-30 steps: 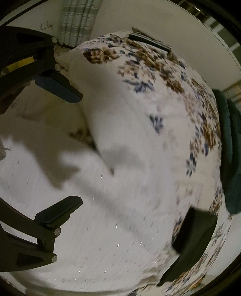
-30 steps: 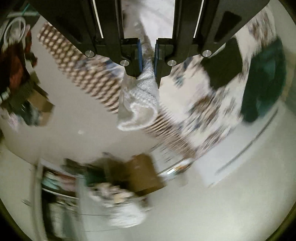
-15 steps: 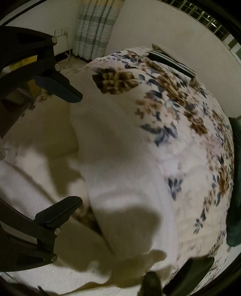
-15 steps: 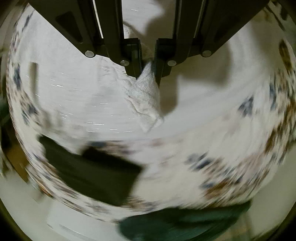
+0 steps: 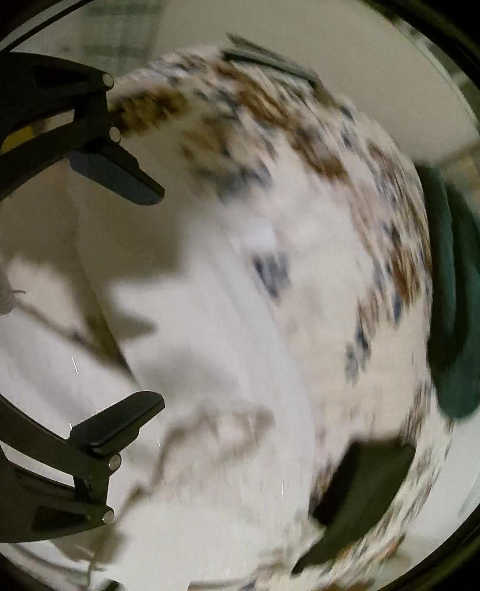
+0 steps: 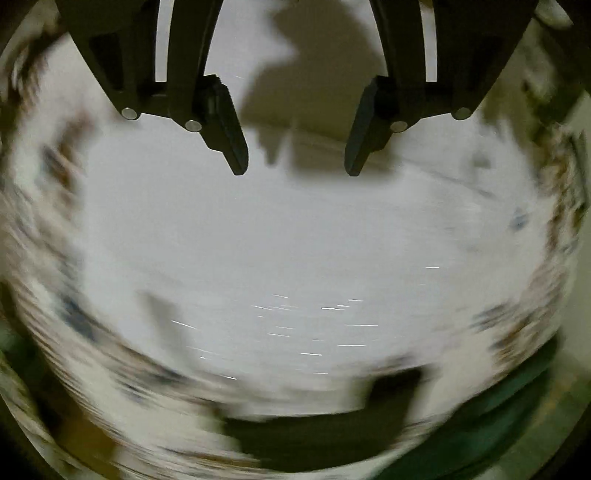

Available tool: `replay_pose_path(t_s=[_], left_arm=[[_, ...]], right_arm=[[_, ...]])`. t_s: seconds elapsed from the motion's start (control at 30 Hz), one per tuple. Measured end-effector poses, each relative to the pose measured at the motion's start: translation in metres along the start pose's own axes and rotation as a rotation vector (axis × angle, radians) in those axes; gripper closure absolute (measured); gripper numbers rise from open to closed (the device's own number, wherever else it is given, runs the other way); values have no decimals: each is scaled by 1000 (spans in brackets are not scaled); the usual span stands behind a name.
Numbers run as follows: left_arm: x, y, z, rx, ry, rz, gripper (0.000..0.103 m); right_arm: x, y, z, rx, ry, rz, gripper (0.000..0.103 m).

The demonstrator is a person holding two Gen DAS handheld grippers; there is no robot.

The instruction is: Fold small clothes

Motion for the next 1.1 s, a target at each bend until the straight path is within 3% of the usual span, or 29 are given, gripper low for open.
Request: replay_pose_path(t_s=[0.1,0.17,0.3,0.37,0.4,0.43,0.47,0.5,0.53,0.6,0.7,0.87,1.0,1.1], left_arm=[[62,9,6,-34,111,-95,0],[104,20,7,-65,194,-143,0],[145,50,11,-88,324,-112,1],[151,72,11,-139,333,-91,9],[151,77,8,-156,332,-89,26],[153,84,6,-179,333,-88,53],[155,89,4,-194,330,-95,65],[156,88,6,-182,324,-98,87],[158,84,9,-168,309,-115,93],[160,68,18,-111,273,-144,94],[160,37,35,-46,215,-197,95],[149,-7,74,42,103,-263,95],[140,4,85,30,70,-257,95],[132,25,76,-5,76,-226,95]], right_arm=[[60,4,-45,-55,70,-80,45],[80,9,-60,-52,101,-97,45],[105,21,-62,-40,145,-98,45],[107,30,-60,-32,149,-83,45],[107,34,-59,-32,148,-85,45],[108,38,-58,-27,151,-82,45],[109,43,-56,-23,163,-77,45],[112,46,-54,-18,178,-72,45],[115,47,-53,-6,200,-63,49],[122,45,-52,17,248,-49,71],[140,37,-54,49,340,-44,87],[184,25,-62,75,499,-94,95],[214,34,-64,54,565,-104,95],[215,42,-59,27,545,-100,93]])
Point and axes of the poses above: each gripper's, at about its wrist camera, not at the fingertips, and y roughly the way its jaws point, x to its right, z to its top, the point moved 8 cm from there along y, roughly the way its jaws point, and after that the axes turned 15 degrees about -y, right-handed, at the moved point
